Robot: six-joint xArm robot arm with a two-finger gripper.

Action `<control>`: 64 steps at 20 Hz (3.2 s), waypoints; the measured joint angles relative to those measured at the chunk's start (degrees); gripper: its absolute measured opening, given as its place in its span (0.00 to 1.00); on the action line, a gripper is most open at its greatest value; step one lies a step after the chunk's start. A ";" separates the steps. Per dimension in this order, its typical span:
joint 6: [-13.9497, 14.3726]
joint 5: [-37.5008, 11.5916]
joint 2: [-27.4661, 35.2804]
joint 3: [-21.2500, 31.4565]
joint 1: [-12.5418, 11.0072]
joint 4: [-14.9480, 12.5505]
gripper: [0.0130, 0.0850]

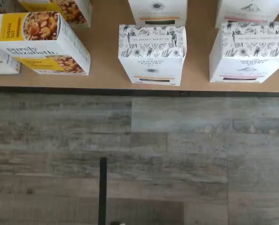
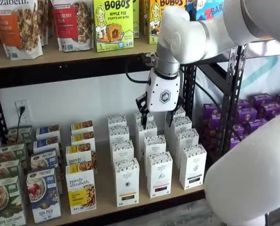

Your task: Pick up the white box with a yellow strip in the middle, on the bottom shelf, the fourth box from the left

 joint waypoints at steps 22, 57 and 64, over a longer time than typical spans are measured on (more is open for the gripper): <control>-3.21 -12.11 14.86 -1.63 -0.50 2.59 1.00; -3.43 -31.03 38.57 -8.10 0.77 2.65 1.00; -6.83 -33.64 44.76 -11.04 -1.05 4.27 1.00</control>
